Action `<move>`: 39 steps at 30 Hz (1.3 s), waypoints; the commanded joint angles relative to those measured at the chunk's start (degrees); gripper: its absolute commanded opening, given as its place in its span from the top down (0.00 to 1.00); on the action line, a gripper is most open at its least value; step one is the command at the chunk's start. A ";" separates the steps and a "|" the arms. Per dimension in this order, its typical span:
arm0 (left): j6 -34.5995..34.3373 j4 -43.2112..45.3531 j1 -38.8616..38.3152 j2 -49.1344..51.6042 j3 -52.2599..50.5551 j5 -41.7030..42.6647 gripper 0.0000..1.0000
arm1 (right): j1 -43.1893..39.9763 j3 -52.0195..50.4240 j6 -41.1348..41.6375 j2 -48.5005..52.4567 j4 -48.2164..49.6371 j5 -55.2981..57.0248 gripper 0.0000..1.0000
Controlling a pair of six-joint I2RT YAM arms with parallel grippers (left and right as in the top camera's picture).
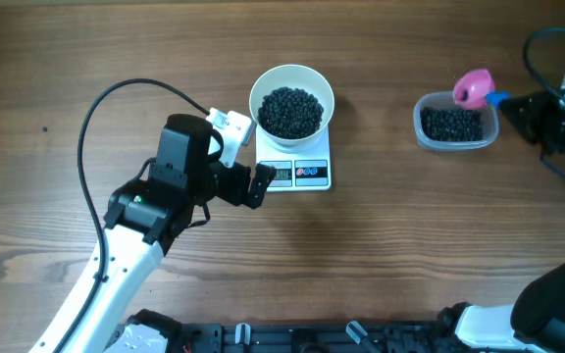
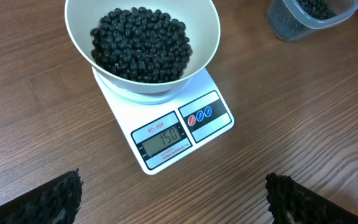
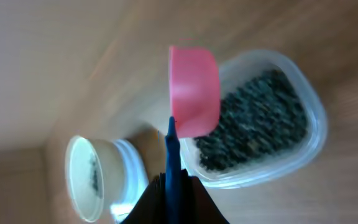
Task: Scoop item into bowl and weigh 150g on scale
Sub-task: 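Carry the scoop back to the bean tub with the right gripper, then set the scoop down in the tub and open the right gripper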
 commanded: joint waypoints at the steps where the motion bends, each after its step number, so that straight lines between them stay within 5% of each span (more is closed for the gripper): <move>1: 1.14 0.15 -0.17 0.15 0.74 -0.35 0.00 | 1.11 0.48 -12.79 -1.49 -4.79 12.37 0.96; 8: 1.11 0.15 -0.17 0.15 0.74 -0.35 0.00 | 8.55 0.46 -22.43 -1.49 -6.10 26.51 0.96; 27: 1.14 0.15 -0.17 0.15 0.74 -0.35 0.00 | 34.56 0.48 -26.97 -1.49 -0.76 64.35 0.96; 33: 1.14 0.15 -0.17 0.15 0.74 -0.35 0.00 | 32.26 0.46 -26.80 -1.49 -2.27 50.16 0.96; 39: 1.14 0.15 -0.17 0.15 0.74 -0.35 0.00 | 16.70 0.48 -20.22 -1.49 -3.32 25.09 0.96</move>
